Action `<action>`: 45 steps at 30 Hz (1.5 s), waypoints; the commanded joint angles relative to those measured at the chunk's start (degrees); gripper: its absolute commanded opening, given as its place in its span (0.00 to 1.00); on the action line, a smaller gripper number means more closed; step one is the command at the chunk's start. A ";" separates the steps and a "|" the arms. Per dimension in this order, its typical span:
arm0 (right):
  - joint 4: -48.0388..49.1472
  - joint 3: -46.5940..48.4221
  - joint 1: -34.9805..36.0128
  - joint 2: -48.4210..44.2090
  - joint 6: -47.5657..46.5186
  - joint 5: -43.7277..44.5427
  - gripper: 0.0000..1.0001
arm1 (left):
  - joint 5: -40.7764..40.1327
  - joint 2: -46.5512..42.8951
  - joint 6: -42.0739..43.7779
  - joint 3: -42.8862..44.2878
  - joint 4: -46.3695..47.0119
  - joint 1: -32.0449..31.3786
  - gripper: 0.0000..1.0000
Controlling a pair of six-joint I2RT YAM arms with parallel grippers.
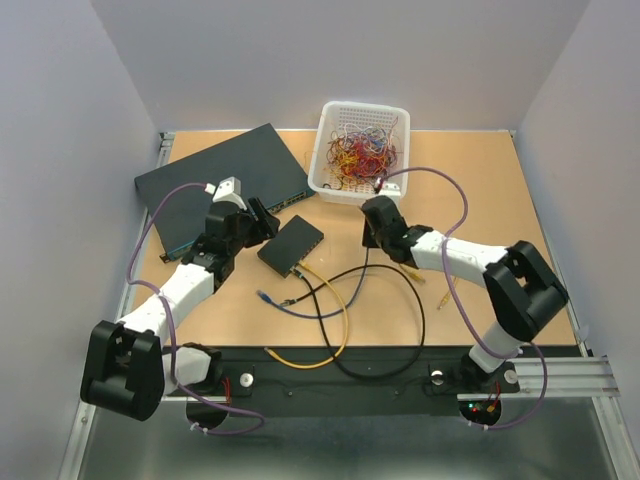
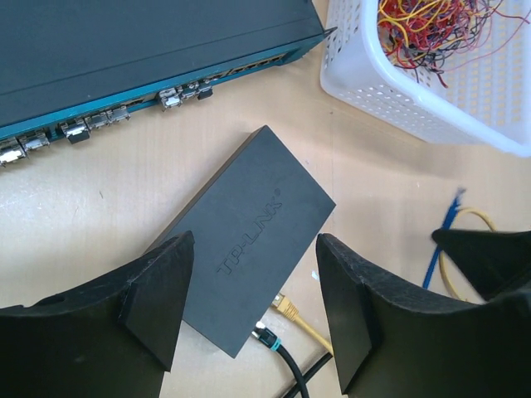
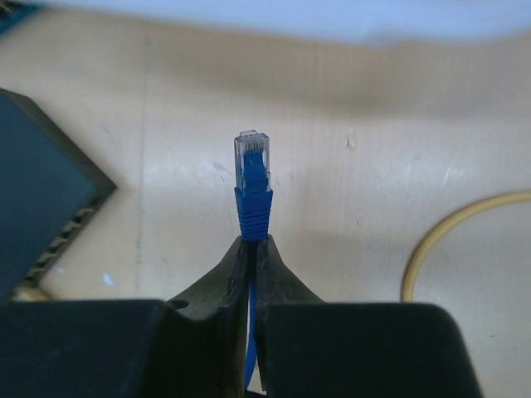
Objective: Insert the plug into the switch port
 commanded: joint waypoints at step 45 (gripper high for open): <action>13.55 3.70 -0.71 -20.52 -18.49 -62.24 0.01 | 27.05 -20.42 -7.22 -14.78 50.37 -0.61 0.68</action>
